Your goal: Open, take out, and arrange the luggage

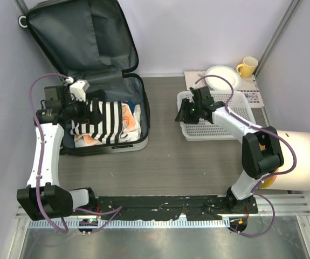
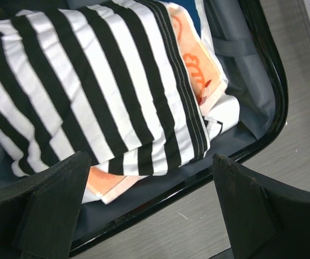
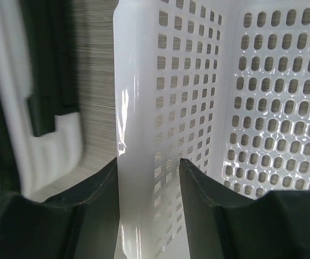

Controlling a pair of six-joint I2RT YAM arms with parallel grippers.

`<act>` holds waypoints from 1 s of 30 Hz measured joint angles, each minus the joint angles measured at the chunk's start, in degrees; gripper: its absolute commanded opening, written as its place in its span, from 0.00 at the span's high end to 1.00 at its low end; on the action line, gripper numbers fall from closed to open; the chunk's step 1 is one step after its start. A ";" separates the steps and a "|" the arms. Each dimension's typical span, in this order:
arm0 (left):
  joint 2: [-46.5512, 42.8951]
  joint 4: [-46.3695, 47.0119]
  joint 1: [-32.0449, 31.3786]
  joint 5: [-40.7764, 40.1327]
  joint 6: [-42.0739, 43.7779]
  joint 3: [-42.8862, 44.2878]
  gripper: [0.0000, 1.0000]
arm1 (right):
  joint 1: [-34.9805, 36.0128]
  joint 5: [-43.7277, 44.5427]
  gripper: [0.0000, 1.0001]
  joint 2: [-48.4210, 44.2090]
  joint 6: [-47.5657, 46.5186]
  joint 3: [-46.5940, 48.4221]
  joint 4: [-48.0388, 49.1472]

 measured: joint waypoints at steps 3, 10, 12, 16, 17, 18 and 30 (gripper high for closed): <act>1.38 0.13 -4.35 -1.95 0.20 -0.39 0.11 | 2.25 -2.01 0.44 0.83 5.05 -0.04 3.56; 6.54 3.23 -14.47 -8.61 -1.27 -2.32 0.29 | 4.83 -6.99 0.37 5.33 16.50 0.81 12.00; 7.78 4.20 -16.90 -11.02 -1.64 -3.08 0.30 | 5.14 -7.89 0.36 6.38 18.93 1.60 13.88; 10.49 6.12 -20.79 -15.41 -2.82 -3.65 0.29 | 5.35 -9.51 0.35 6.75 21.88 2.10 16.26; 11.19 6.91 -21.88 -16.85 -3.02 -4.11 0.29 | 5.42 -9.70 0.35 6.75 22.12 2.19 16.85; 11.67 7.30 -22.45 -17.73 -3.08 -4.44 0.29 | 5.44 -9.75 0.35 6.71 22.18 2.19 17.16; 20.09 10.14 -25.64 -26.64 -3.02 -5.97 0.49 | 5.16 -9.68 0.34 -0.46 15.78 2.19 16.85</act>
